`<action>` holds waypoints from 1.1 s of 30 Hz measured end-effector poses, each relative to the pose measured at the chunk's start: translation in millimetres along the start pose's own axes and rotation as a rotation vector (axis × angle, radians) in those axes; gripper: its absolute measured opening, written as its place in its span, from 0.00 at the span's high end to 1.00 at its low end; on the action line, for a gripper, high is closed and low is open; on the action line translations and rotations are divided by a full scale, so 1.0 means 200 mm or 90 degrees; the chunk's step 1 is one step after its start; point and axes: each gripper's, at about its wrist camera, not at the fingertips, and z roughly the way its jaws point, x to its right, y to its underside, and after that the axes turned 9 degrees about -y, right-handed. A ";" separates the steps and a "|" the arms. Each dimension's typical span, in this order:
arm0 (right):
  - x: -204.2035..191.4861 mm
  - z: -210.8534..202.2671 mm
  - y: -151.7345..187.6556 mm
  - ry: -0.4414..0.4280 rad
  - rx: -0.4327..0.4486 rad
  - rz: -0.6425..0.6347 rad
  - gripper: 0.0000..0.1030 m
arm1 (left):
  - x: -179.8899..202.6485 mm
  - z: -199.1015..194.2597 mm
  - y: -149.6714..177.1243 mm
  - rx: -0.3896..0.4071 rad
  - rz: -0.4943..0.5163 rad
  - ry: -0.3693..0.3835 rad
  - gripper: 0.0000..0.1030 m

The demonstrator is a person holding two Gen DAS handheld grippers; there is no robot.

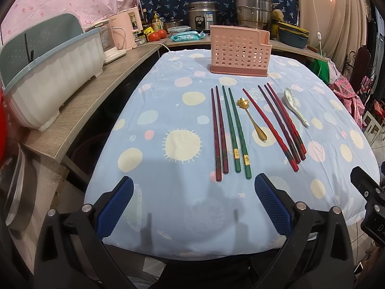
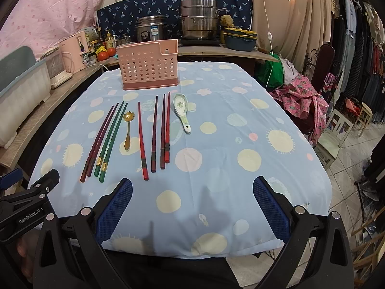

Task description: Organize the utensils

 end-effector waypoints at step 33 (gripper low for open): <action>-0.02 -0.01 -0.02 -0.011 0.004 0.004 0.07 | -0.02 0.01 0.00 0.001 0.000 0.001 0.07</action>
